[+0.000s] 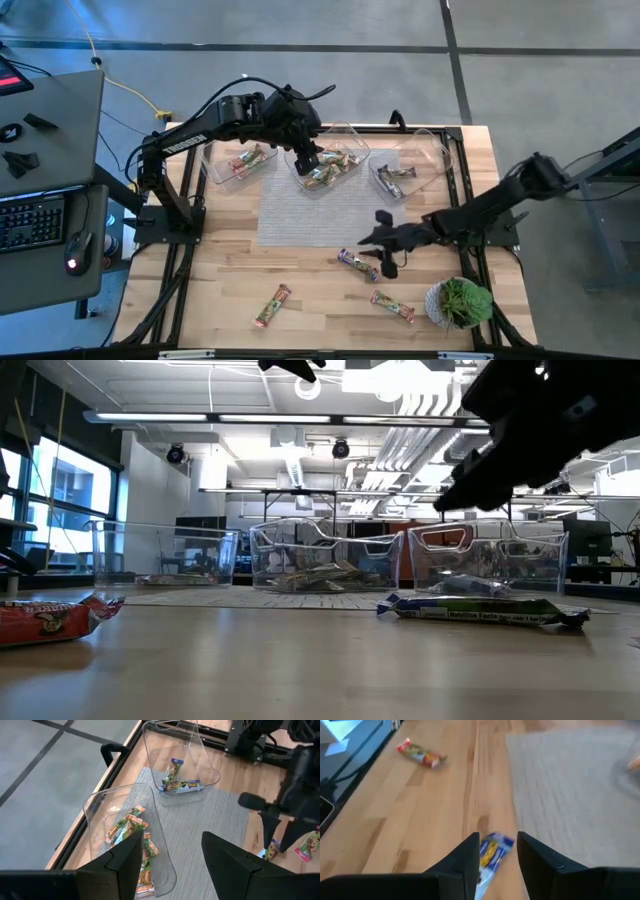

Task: Pick and place Granola Bars by type
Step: Put the blue granola bar into the right transparent bin

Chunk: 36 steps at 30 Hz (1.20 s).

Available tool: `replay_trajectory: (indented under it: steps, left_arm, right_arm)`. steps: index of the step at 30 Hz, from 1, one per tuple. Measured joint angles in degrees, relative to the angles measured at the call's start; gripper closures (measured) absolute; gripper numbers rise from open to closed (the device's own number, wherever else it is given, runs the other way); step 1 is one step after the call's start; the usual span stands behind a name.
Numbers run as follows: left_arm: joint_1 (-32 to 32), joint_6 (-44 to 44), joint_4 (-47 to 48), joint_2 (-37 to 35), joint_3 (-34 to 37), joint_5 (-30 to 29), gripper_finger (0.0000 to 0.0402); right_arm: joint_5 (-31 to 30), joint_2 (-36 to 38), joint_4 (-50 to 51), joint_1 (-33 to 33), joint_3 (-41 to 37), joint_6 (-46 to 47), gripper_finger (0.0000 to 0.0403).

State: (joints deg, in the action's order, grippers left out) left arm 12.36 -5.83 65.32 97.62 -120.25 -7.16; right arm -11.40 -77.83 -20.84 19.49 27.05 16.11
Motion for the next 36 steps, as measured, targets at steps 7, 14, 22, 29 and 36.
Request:
replay_trajectory:
  steps: [7, 14, 22, 29, 36]
  left_arm:
    - [0.00, -0.79, 0.02, 0.00, 0.00, 0.26, 0.0204]
    - [0.00, -1.93, 0.20, 0.00, 0.00, 0.35, 0.0204]
    - [0.00, -1.94, 1.01, 0.00, 0.00, 1.73, 0.0204]
    - [-0.02, -1.94, 1.47, 0.00, 0.00, 2.56, 0.0204]
    - [-0.02, -1.96, 2.21, 0.00, 0.00, 2.58, 0.0204]
  right_arm:
    - [-0.62, -9.30, 1.75, 3.05, 2.46, 7.67, 0.0288]
    - [-1.21, -18.82, 11.81, 5.18, 12.54, 6.00, 0.0288]
    - [-5.89, -21.70, 22.76, 5.46, 20.64, 5.95, 0.0288]
    - [-10.54, -21.59, 29.99, 6.51, 23.78, 7.08, 0.0288]
    - [-7.24, -22.27, 32.59, 6.54, 23.78, 13.69, 0.0288]
